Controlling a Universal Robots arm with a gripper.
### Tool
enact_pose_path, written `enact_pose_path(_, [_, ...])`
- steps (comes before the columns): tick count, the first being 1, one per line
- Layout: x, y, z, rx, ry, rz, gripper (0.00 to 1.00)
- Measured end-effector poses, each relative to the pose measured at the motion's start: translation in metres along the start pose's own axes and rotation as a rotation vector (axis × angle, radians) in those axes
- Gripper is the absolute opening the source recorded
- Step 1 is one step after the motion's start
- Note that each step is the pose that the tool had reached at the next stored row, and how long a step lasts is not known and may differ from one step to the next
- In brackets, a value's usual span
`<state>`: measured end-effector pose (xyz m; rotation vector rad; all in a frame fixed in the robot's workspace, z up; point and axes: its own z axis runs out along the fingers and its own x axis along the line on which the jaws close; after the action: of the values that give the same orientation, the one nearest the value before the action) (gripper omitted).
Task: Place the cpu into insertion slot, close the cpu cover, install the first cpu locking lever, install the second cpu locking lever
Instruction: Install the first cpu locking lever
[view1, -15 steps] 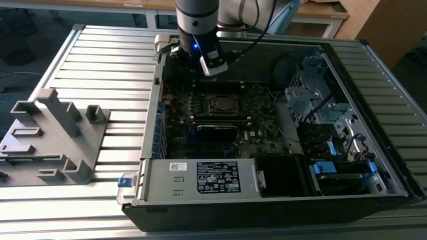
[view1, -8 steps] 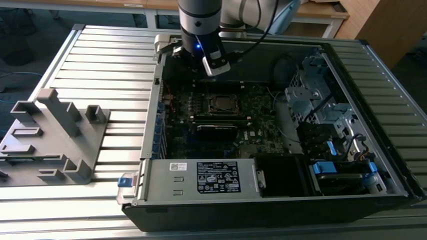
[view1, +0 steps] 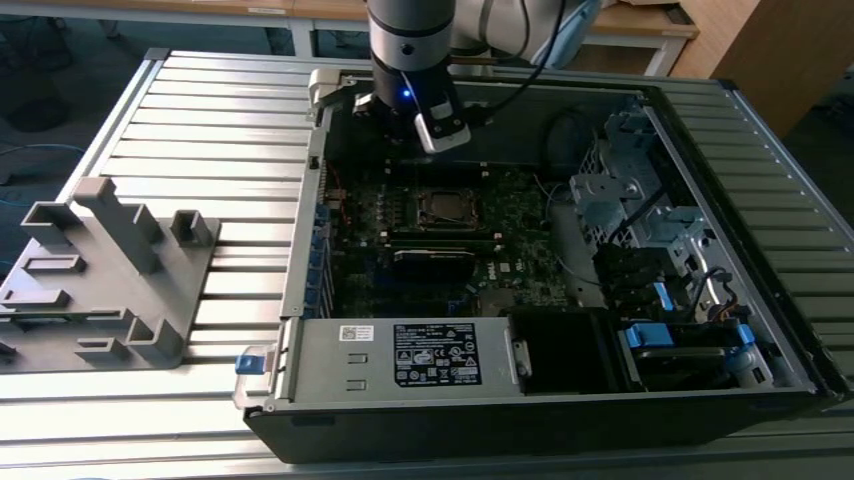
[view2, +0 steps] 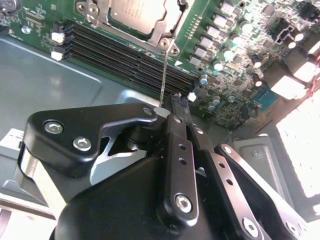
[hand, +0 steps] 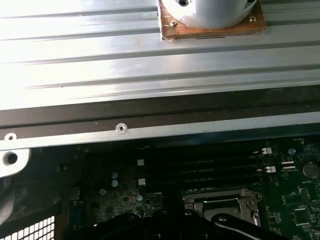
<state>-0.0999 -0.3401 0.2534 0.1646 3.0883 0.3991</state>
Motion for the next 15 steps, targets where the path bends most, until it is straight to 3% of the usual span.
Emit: enact_pose_path(15, [-0.0035,0.0001,0.0013,0.0,0.0,0.0,0.1])
